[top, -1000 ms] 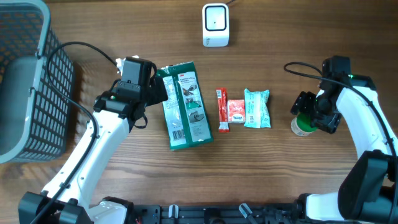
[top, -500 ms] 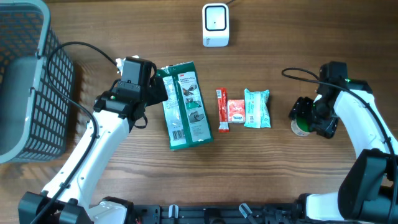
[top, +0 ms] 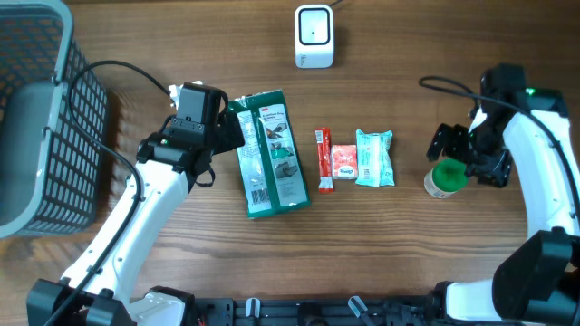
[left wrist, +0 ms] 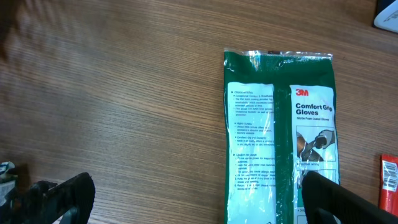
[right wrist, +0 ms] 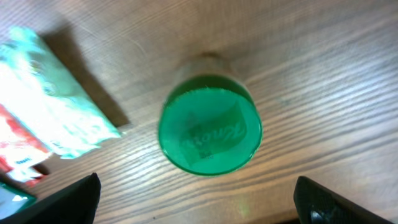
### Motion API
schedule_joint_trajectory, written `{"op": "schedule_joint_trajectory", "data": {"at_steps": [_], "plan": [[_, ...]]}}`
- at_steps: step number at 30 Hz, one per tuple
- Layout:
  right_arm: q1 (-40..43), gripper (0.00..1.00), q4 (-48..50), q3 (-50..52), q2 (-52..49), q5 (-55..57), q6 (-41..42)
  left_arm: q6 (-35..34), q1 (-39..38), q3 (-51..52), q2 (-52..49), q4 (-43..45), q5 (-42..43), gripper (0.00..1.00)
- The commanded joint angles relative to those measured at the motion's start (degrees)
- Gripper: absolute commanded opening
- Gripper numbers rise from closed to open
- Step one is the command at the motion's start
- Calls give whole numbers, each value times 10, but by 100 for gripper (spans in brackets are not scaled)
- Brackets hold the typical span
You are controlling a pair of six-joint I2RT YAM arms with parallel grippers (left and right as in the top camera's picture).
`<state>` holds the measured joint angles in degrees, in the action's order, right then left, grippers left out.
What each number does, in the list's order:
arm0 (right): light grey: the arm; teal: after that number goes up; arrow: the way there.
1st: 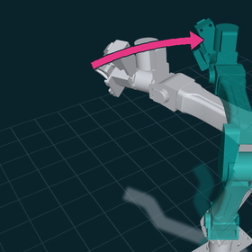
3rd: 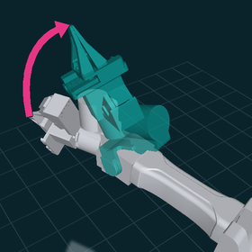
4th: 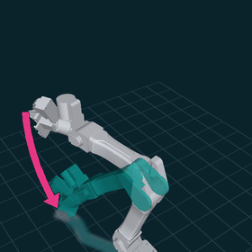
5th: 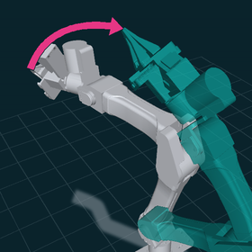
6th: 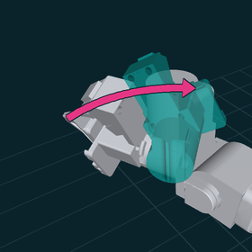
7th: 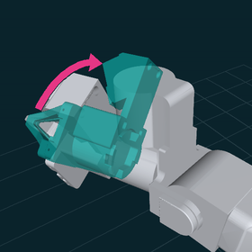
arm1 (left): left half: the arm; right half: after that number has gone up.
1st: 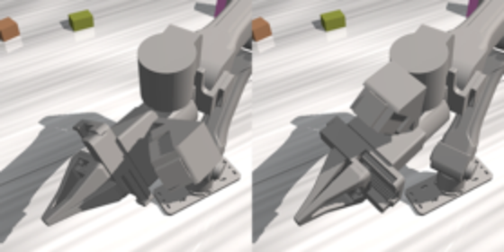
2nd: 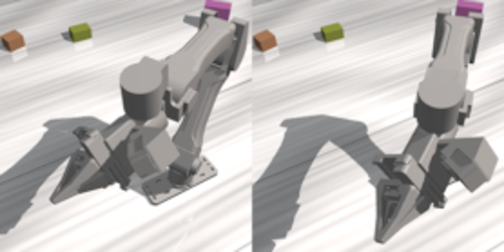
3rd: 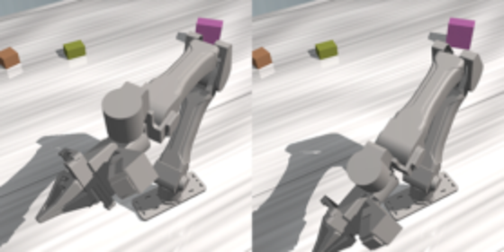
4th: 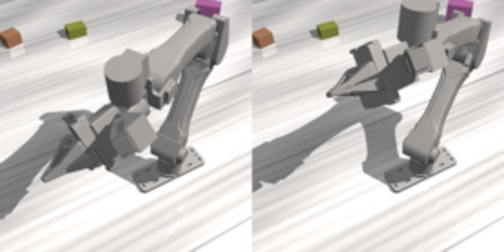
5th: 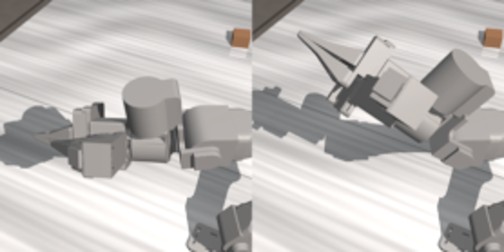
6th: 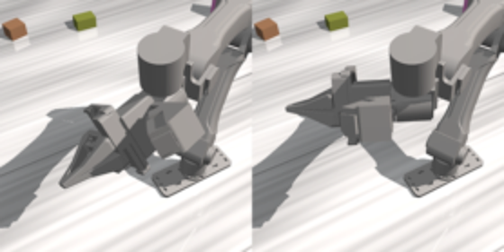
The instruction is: Scan the item barcode
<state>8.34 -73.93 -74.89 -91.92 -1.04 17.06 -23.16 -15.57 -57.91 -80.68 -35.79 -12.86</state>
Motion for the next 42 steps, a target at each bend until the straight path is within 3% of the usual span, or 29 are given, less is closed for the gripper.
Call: {"op": "schedule_joint_trajectory", "data": {"at_steps": [1,8,23,42], "plan": [[-1,99,-5,-24,-4,0,-21,7,3,-4,-2,2,-11,100],[-1,100,18,-24,-5,0,-21,7,3,-4,-2,2,-11,100],[-1,100,330,-24,-5,0,-21,7,3,-4,-2,2,-11,100],[-1,100,342,-24,-5,0,-21,7,3,-4,-2,2,-11,100]]}}
